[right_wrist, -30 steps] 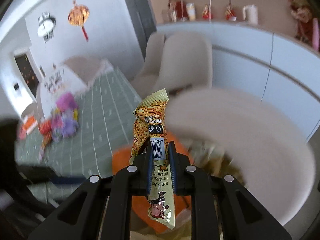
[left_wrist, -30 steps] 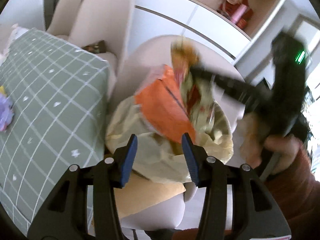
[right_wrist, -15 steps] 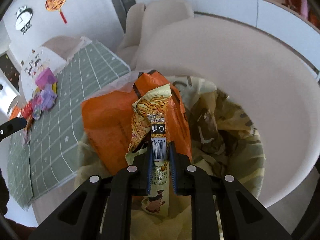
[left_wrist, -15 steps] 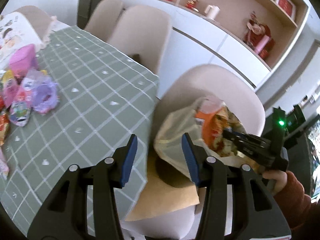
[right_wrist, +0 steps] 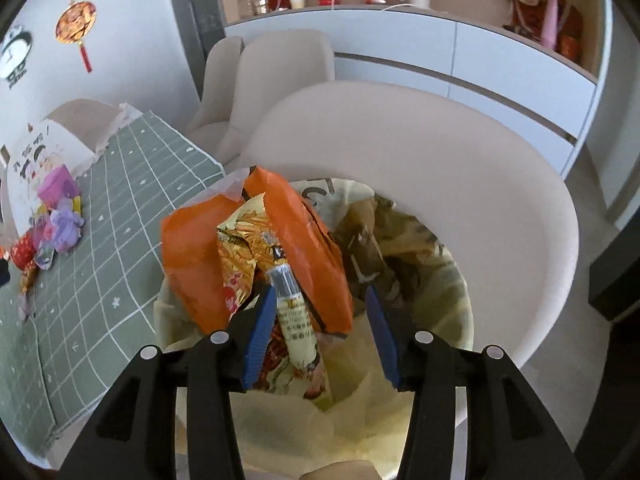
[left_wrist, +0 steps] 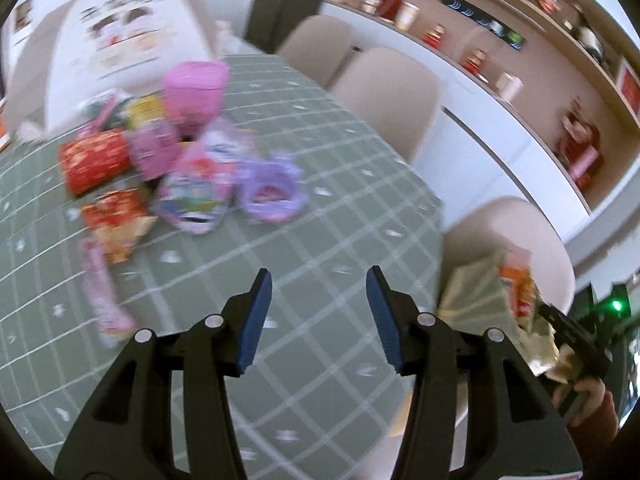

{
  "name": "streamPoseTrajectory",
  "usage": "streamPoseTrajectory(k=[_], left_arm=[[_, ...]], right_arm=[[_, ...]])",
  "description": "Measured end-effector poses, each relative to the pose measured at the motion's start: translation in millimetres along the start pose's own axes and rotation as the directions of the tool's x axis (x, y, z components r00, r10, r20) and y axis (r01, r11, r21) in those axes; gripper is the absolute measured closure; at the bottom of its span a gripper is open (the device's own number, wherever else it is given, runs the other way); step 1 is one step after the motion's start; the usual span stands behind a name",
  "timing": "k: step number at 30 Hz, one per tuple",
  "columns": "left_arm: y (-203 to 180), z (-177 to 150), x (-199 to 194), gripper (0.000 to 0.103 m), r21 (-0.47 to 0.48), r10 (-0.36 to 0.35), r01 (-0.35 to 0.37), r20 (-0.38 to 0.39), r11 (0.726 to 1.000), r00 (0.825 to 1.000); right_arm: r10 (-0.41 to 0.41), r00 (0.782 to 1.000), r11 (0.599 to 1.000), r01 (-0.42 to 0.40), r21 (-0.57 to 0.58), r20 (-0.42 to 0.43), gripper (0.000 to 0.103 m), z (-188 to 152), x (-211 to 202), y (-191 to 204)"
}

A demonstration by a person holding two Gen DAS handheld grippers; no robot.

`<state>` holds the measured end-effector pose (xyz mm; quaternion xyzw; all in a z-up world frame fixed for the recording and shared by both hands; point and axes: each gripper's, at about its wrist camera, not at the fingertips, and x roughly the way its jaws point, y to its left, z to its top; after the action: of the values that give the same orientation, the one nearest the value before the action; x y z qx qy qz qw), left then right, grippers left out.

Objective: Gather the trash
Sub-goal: 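Move the left tool back to the table toward the red paper cup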

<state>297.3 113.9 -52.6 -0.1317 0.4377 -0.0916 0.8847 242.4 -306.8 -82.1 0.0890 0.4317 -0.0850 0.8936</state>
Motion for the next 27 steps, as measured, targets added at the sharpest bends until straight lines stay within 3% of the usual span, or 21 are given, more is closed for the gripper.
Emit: streamPoseTrajectory(k=[6, 9, 10, 13, 19, 21, 24, 27], left_arm=[[69, -1, -19, 0.056, -0.141, 0.081, -0.069, 0.087, 0.988, 0.993], [102, -1, -33, 0.056, -0.189, 0.143, -0.115, 0.140, 0.975, 0.980], [111, 0, -37, 0.056, -0.197, 0.157, -0.126, 0.149, 0.972, 0.976], [148, 0, -45, 0.055, -0.231, 0.195, -0.154, 0.165, 0.961, 0.967], [203, 7, -49, 0.053, -0.249, 0.185, -0.139, 0.175, 0.959, 0.967], [210, 18, -45, 0.053, -0.200, 0.152, -0.113, 0.190, 0.973, 0.970], [203, 42, -35, 0.053, -0.026, 0.135, -0.133, 0.228, 0.991, 0.964], [204, 70, -18, 0.053, 0.114, 0.108, -0.139, 0.238, 0.984, 0.965]], right_arm=[[0.069, 0.988, 0.998, -0.068, -0.008, 0.138, 0.055, 10, -39, 24], [0.162, 0.959, 0.987, -0.159, -0.031, 0.231, 0.049, 26, -51, 57], [0.193, 0.955, 0.981, -0.189, -0.038, 0.223, 0.049, 31, -50, 70], [0.297, 0.951, 0.952, -0.287, -0.105, 0.091, 0.049, 42, -33, 114], [0.396, 0.918, 0.893, -0.386, -0.230, -0.003, 0.049, 40, -9, 214], [0.409, 0.912, 0.881, -0.403, -0.247, -0.031, 0.049, 35, -2, 239], [0.391, 0.919, 0.872, -0.390, -0.296, -0.060, 0.049, 27, 5, 276], [0.397, 0.910, 0.847, -0.415, -0.332, -0.122, 0.049, 18, 14, 306]])
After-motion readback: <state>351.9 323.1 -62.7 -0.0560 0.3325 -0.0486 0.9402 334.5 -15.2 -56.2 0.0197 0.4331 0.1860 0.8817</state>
